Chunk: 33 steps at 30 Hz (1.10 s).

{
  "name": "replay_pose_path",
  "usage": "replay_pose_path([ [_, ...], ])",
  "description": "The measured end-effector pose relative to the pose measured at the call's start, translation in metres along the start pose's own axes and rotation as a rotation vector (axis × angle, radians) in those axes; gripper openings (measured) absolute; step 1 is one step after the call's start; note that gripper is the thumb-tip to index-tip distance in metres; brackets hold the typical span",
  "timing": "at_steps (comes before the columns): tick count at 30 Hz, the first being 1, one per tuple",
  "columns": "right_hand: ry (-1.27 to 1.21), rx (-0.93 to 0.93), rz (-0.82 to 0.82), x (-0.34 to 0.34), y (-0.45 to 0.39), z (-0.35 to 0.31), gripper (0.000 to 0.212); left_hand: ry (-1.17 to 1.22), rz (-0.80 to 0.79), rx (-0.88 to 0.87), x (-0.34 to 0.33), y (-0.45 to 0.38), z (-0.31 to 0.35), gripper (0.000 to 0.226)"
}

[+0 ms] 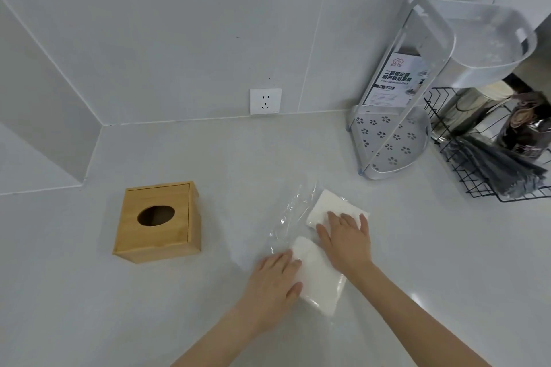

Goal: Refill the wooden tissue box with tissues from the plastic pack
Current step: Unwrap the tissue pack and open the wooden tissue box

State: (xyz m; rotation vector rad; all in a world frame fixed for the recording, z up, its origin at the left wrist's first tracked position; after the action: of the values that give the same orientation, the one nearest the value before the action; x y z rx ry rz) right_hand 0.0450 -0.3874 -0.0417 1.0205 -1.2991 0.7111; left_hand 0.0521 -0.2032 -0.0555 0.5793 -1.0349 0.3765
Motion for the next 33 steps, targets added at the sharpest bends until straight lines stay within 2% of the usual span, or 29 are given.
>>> replay_pose_path([
  [4,-0.003,-0.054,-0.034,0.010,-0.029,-0.013,0.049,0.116,-0.037,-0.047,-0.007,-0.011,0.024,0.044],
  [5,-0.006,-0.062,-0.047,0.011,-0.034,-0.017,0.049,0.158,-0.002,-0.088,-0.008,-0.015,0.030,0.050],
  [8,-0.020,-0.045,-0.067,0.011,-0.047,-0.029,0.049,0.303,-0.154,-0.161,-0.003,-0.030,0.045,0.053],
  [11,-0.053,0.035,-0.071,0.005,-0.053,-0.039,0.051,0.380,-0.087,-0.195,0.000,-0.040,0.047,0.046],
  [15,-0.134,0.157,-0.056,0.001,-0.059,-0.052,0.056,0.324,0.028,-0.144,0.012,-0.051,0.023,0.063],
  [19,-0.202,0.264,-0.093,0.000,-0.070,-0.063,0.053,0.183,0.060,-0.091,0.025,-0.055,-0.016,0.072],
  [22,-0.332,0.297,-0.096,0.007,-0.077,-0.062,0.045,0.136,0.057,-0.021,0.037,-0.061,-0.041,0.055],
  [24,-0.443,0.252,0.022,0.017,-0.069,-0.052,0.041,0.112,0.098,0.016,0.051,-0.069,-0.054,0.050],
  [27,-0.518,0.080,0.147,0.022,-0.034,-0.029,0.050,0.017,0.142,0.029,0.070,-0.090,-0.069,0.077],
  [30,-0.405,-0.114,0.087,0.007,0.007,-0.016,0.078,-0.088,0.077,0.025,0.074,-0.112,-0.081,0.089],
  [33,-0.304,-0.190,-0.027,-0.010,0.025,-0.012,0.089,-0.143,-0.006,0.057,0.068,-0.125,-0.088,0.075],
])
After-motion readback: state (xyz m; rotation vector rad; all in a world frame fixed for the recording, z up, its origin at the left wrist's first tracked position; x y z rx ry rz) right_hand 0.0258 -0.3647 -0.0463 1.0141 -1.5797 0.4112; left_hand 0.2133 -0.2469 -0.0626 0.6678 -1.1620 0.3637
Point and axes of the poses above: each hand's wrist, its own y-axis away from the middle knuckle, its own x-axis out of the back of the hand, z = x × y, the point moved 1 cm from there along -y, towards the middle knuckle, and after that the axes turned 1 degree about z, right-handed, at the moved point
